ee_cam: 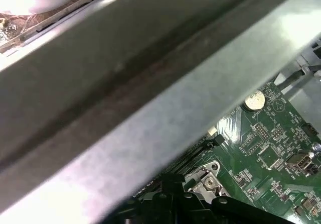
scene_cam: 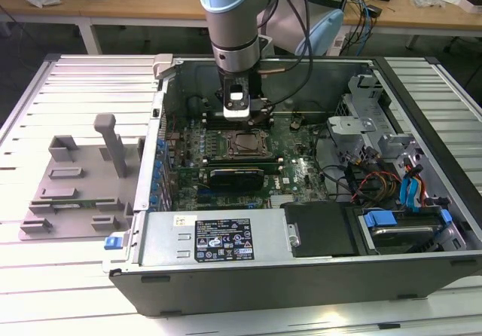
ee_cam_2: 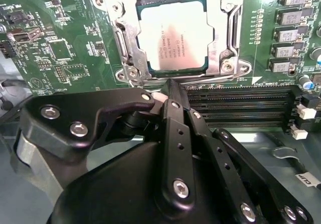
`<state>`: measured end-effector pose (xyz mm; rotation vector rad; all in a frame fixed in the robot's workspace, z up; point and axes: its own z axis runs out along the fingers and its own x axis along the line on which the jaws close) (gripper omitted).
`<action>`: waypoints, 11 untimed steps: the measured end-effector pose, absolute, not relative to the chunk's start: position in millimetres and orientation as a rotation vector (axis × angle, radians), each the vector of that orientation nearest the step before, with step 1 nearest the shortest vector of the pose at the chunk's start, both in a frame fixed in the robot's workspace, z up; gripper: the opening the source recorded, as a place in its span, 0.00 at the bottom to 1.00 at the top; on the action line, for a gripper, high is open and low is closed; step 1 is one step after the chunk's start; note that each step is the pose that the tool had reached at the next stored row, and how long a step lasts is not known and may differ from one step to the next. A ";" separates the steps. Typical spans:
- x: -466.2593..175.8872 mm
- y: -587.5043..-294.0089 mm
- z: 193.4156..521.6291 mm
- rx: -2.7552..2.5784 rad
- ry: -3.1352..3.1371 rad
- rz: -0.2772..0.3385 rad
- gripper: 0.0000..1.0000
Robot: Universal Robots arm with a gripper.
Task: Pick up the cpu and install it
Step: 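Install the first cpu locking lever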
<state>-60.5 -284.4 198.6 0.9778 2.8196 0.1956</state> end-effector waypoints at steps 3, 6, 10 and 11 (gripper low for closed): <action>-60.3 -284.3 199.7 0.981 2.818 0.196 0.11; -60.3 -284.4 202.9 0.984 2.817 0.196 0.11; -60.7 -283.8 207.2 0.993 2.814 0.197 0.11; -61.4 -283.4 208.0 0.997 2.813 0.201 0.11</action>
